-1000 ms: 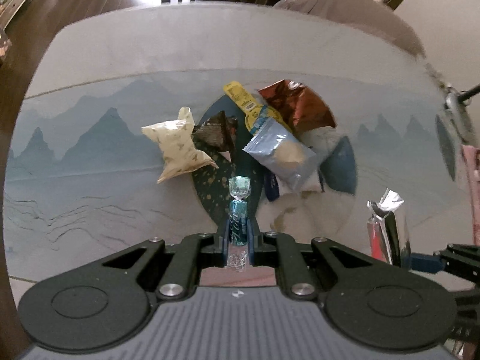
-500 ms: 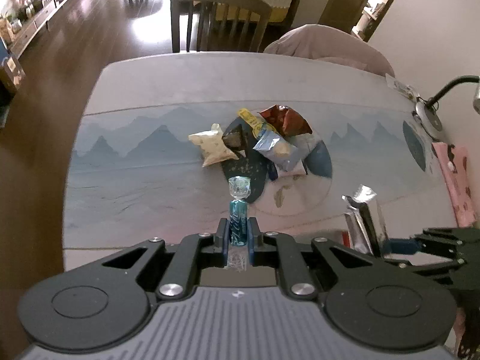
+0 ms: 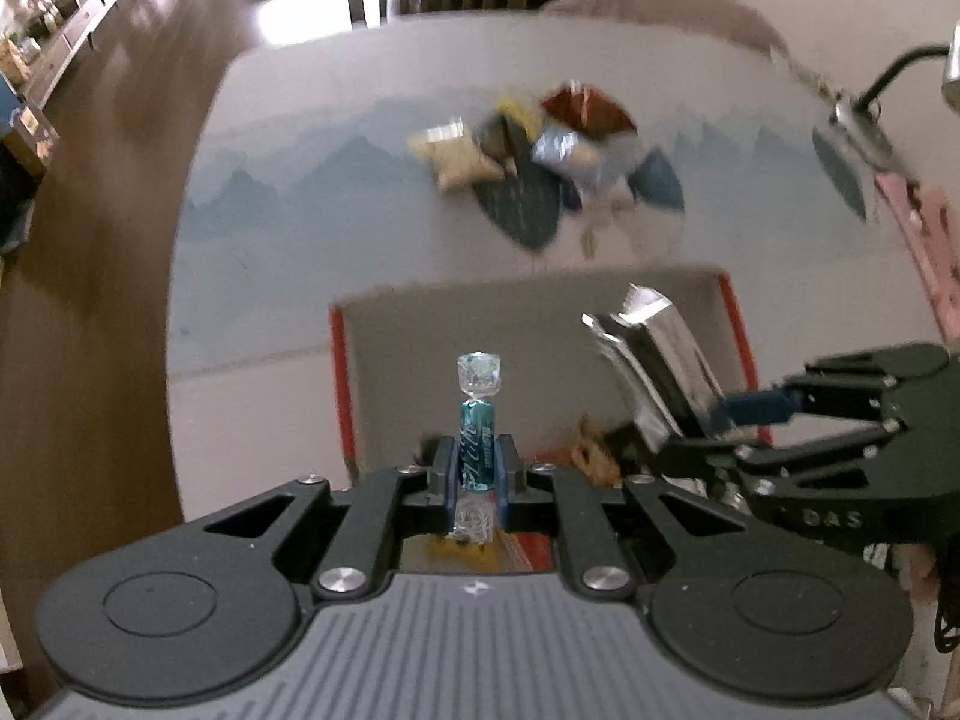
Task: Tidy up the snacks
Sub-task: 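Carry the teal candy and silver wrapper with both tools over the box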
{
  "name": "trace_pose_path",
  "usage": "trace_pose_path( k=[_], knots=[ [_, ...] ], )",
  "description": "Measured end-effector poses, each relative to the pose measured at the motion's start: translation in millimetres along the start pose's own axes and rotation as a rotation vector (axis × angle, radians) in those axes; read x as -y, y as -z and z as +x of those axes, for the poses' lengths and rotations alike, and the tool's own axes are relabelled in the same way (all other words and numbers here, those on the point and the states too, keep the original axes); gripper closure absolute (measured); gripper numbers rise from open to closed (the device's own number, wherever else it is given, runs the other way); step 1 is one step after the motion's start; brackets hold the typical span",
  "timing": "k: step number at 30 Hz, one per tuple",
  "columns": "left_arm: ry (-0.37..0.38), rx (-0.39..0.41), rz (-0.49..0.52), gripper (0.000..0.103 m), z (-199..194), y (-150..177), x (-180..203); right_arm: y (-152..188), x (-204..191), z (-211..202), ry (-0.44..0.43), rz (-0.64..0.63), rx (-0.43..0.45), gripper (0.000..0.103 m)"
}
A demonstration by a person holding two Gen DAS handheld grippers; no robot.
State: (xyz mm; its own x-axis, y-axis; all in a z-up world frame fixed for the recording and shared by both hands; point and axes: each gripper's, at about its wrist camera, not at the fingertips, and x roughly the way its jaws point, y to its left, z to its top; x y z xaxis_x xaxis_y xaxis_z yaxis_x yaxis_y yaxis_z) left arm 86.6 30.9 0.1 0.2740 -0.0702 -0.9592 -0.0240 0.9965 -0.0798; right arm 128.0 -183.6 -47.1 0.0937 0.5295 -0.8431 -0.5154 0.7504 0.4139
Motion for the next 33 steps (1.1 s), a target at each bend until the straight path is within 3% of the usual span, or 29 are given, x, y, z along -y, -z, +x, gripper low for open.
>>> trace_pose_path(
  k=[8,16,33],
  knots=[
    [-0.015,-0.082,0.006,0.092,65,19,10,21,4,51,0.082,0.015,-0.092,0.063],
    [-0.053,-0.131,0.016,0.092,106,33,17,36,8,67,0.119,0.016,-0.129,0.063],
    [-0.031,-0.184,-0.014,0.091,137,51,13,47,10,79,0.146,0.017,-0.161,0.061]
  ],
)
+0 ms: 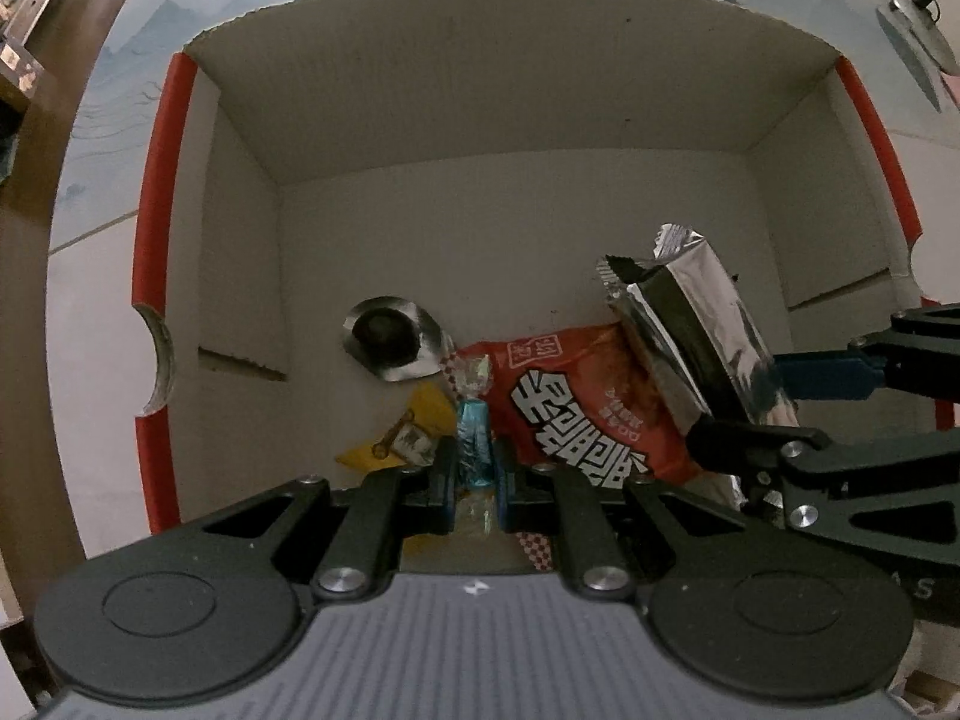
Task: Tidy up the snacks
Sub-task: 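Carry the teal candy and silver wrapper with both tools over the box, then open both tools to drop the teal candy and silver wrapper in the box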
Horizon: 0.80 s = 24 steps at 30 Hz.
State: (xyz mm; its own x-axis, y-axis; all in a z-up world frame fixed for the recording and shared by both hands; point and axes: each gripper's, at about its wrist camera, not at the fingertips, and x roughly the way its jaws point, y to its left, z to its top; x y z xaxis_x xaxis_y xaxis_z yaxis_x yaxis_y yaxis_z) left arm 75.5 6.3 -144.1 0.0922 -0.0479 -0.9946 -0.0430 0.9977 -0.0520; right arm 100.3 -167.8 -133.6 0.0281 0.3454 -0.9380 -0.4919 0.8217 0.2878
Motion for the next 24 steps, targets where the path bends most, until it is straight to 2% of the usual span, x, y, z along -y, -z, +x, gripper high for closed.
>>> trace_pose_path(
  k=[4,10,18,24],
  knots=[
    [0.016,0.005,-0.018,0.090,-3,1,-9,-3,0,-5,-0.003,0.004,0.014,0.060],
    [0.046,0.066,-0.021,0.075,-26,11,-14,-3,-2,-25,-0.007,-0.012,0.054,0.059],
    [0.059,0.153,-0.016,0.074,-80,12,-26,-5,-7,-68,-0.027,-0.024,0.134,0.055],
    [0.044,0.254,0.032,0.074,-133,6,-20,-12,-11,-108,-0.036,-0.035,0.215,0.048]
  ],
)
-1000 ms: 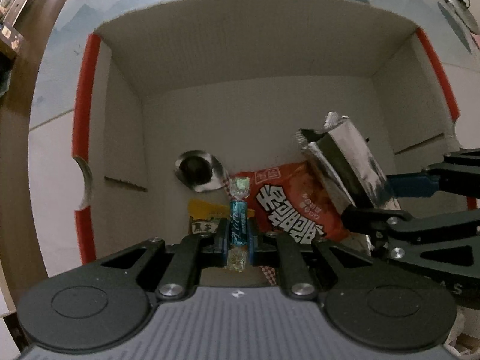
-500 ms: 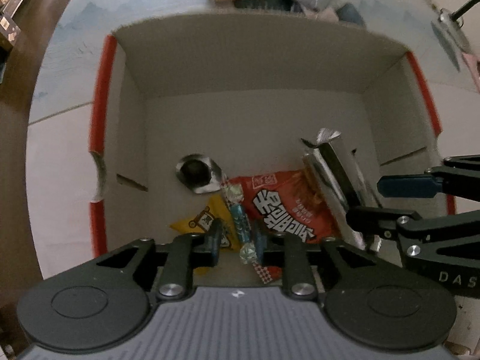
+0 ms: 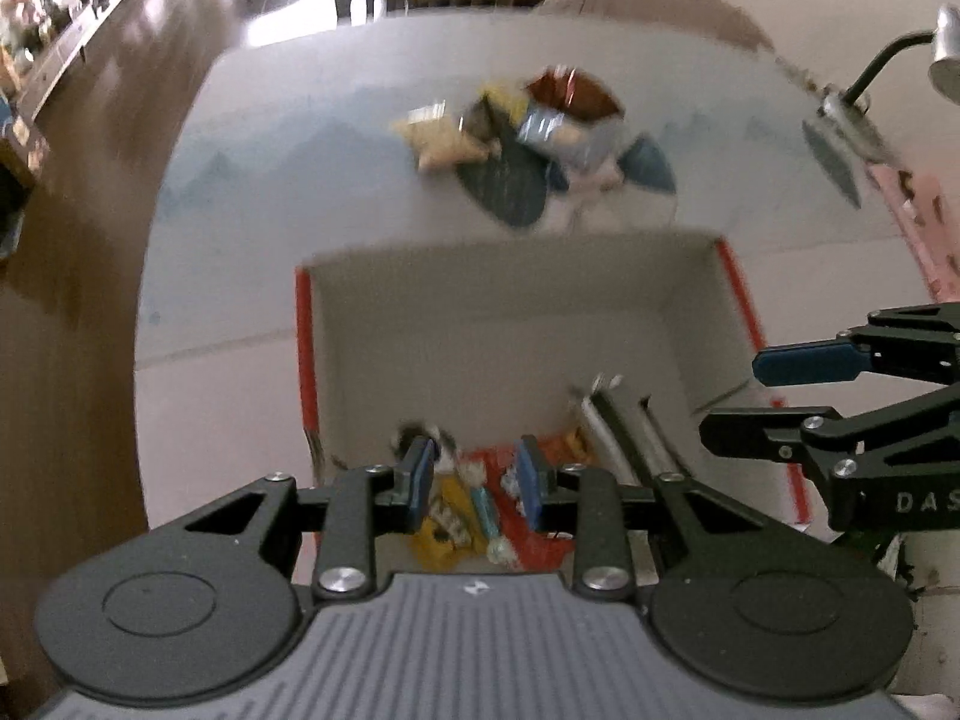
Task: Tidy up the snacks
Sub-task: 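Open both tools to drop the teal candy and silver wrapper in the box, then move the left tool to the cream bag while the right tool reaches the blue cookie packet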
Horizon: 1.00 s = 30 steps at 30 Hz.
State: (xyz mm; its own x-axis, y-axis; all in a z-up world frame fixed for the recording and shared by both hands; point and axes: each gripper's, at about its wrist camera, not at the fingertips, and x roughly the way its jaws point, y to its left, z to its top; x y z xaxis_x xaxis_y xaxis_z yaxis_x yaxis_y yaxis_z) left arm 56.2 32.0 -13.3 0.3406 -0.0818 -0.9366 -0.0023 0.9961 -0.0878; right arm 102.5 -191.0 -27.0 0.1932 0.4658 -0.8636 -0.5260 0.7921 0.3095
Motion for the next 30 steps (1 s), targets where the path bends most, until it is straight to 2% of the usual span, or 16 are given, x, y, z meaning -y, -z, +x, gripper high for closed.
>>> trace_pose_path(
  k=[3,8,13,17,19,24,27,28,30],
  knots=[
    [-0.004,0.042,0.026,0.073,-19,-16,5,-11,2,-18,0.003,-0.003,0.043,0.044],
    [-0.036,0.123,0.048,0.050,-42,-43,10,-33,11,-36,0.009,-0.004,0.098,0.037],
    [-0.048,0.136,0.027,0.045,-47,-77,9,-59,24,-45,0.020,0.003,0.133,0.026],
    [-0.091,0.139,0.018,0.044,-37,-104,8,-79,41,-47,0.034,0.029,0.152,0.023],
    [-0.093,0.139,0.002,0.044,-29,-116,6,-89,49,-46,0.049,0.029,0.164,0.019],
    [-0.113,0.116,-0.053,0.044,-4,-142,-1,-115,71,-38,0.073,0.036,0.170,0.017],
    [-0.131,0.100,-0.086,0.034,14,-157,-6,-128,84,-26,0.095,0.036,0.161,0.015],
    [-0.139,0.099,-0.094,0.032,21,-162,-7,-133,89,-21,0.108,0.038,0.156,0.010],
    [-0.158,0.093,-0.103,0.032,31,-169,-8,-140,97,-12,0.127,0.041,0.157,0.008]
  ],
)
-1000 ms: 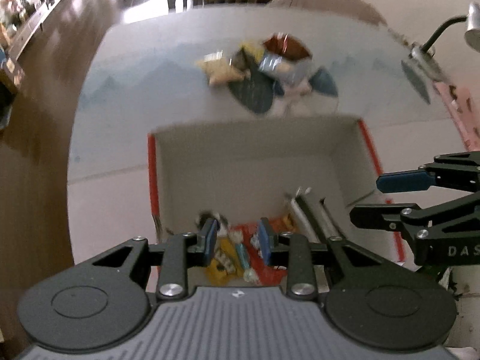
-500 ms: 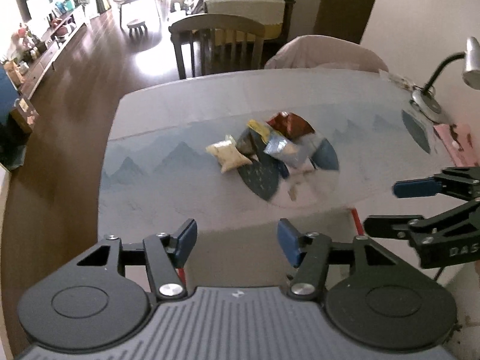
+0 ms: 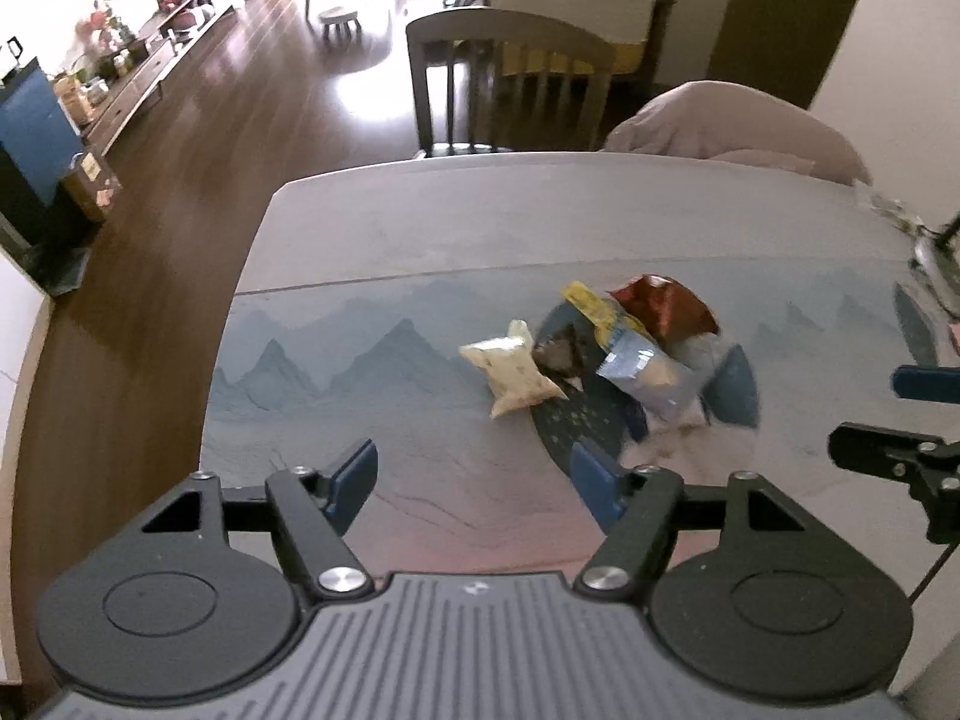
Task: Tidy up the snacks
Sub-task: 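Move the left tool to the cream bag while the right tool reaches the blue cookie packet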
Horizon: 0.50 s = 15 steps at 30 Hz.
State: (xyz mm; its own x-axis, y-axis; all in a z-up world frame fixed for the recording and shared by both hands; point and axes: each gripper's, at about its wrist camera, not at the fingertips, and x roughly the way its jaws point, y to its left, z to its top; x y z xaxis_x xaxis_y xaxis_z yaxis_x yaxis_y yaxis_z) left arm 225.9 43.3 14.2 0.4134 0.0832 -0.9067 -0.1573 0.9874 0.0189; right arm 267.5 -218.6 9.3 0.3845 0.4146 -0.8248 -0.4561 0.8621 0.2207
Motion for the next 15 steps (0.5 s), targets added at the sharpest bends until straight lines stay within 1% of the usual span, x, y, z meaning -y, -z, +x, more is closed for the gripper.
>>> trace_pose_path(
  k=[2,4,8,12,15],
  knots=[
    [-0.009,-0.014,-0.023,0.031,13,-8,0,-6,6,13,0.004,0.002,-0.015,0.007],
    [-0.008,-0.037,-0.063,0.027,27,-17,-2,-13,13,28,-0.005,0.010,-0.036,0.007],
    [-0.002,-0.090,-0.134,0.027,59,-32,-2,-22,27,58,-0.019,0.021,-0.078,0.006],
    [-0.038,-0.134,-0.146,0.027,89,-41,7,-26,39,88,-0.031,0.013,-0.136,0.007],
    [-0.053,-0.156,-0.159,0.027,110,-46,13,-27,47,109,-0.022,0.011,-0.169,0.007]
  ],
)
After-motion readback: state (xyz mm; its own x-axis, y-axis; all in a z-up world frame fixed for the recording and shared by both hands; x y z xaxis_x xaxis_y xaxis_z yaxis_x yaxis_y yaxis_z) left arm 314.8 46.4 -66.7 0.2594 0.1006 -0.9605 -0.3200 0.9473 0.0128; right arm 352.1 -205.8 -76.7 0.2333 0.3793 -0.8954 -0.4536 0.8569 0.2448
